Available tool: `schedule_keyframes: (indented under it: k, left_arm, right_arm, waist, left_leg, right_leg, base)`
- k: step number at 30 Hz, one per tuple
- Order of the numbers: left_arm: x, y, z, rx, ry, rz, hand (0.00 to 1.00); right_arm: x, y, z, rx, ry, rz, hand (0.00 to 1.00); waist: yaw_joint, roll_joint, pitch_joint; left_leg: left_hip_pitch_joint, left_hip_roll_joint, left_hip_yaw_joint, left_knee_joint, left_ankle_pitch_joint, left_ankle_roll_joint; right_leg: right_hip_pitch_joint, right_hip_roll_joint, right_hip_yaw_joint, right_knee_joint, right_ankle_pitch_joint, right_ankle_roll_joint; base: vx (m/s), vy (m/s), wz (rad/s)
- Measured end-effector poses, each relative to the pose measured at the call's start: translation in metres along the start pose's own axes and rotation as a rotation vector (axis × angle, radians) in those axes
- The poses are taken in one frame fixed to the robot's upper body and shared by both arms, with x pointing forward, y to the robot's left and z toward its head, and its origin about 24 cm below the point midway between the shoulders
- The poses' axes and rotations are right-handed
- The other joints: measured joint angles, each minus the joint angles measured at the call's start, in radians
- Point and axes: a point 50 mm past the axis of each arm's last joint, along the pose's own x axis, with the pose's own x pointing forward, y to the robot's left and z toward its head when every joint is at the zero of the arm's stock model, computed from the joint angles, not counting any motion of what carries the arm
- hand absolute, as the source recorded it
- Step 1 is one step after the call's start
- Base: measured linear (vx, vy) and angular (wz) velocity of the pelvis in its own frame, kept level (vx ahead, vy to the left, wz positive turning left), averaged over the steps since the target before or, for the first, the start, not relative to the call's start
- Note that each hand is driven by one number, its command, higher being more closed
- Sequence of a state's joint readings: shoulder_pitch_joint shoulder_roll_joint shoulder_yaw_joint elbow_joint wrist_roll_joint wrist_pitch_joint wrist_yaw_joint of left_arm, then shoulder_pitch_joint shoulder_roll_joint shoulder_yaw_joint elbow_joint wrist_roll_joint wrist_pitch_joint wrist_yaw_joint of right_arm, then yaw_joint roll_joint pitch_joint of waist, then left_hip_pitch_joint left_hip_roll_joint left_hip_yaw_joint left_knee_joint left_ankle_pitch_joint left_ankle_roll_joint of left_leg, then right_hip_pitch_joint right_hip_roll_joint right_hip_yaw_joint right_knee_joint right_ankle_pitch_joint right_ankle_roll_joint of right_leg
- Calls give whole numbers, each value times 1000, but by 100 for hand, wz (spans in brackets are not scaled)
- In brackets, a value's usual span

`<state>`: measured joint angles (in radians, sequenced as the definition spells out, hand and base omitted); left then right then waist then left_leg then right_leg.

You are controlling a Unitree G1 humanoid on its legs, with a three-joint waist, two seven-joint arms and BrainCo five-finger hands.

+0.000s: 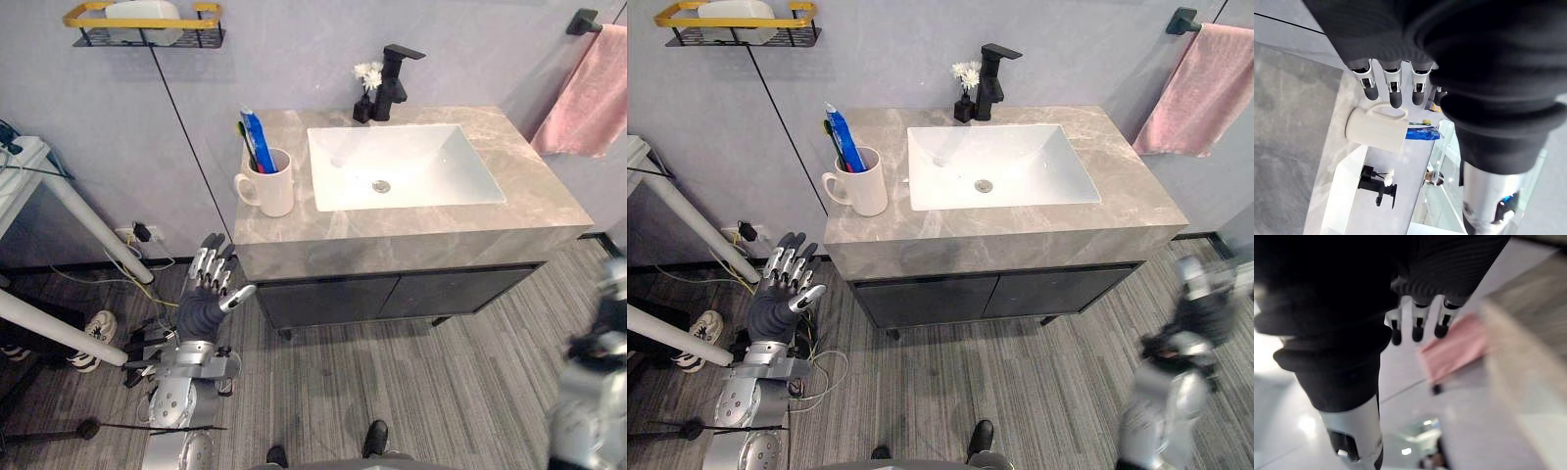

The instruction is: Organize washtable

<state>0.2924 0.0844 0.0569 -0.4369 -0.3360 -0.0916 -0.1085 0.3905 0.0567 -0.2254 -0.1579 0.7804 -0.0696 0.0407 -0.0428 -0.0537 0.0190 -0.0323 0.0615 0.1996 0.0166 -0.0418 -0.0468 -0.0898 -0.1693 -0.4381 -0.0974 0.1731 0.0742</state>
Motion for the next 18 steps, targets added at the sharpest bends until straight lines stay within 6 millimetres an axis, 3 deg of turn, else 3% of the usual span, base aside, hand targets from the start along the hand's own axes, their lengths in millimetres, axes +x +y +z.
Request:
schedule_keyframes:
  k: [3,6,18]
  left_arm:
    - [9,-4,5,54,-27,-29,100]
    - [23,-6,10,124,-55,-72,100]
    - [82,-2,5,277,-33,-87,100]
  right_arm:
    - [-16,2,-43,23,204,17,0]
    - [-26,2,-66,11,328,42,0]
    - [-30,-1,-67,-53,376,97,0]
  waist:
    - [-1,-1,1]
    - [1,-2,2]
    - [1,-18,64]
  left_leg:
    - [2,-4,4,-1,-6,0]
    - [3,-7,4,-2,-6,1]
    - [-9,-11,-5,-2,-4,5]
  right_leg:
    - [0,-3,4,0,0,0]
    - [0,-6,5,0,0,0]
    - [-6,-5,1,1,-1,0]
  base:
    - [2,13,-2]
    - [0,0,0]
    - [23,6,2]
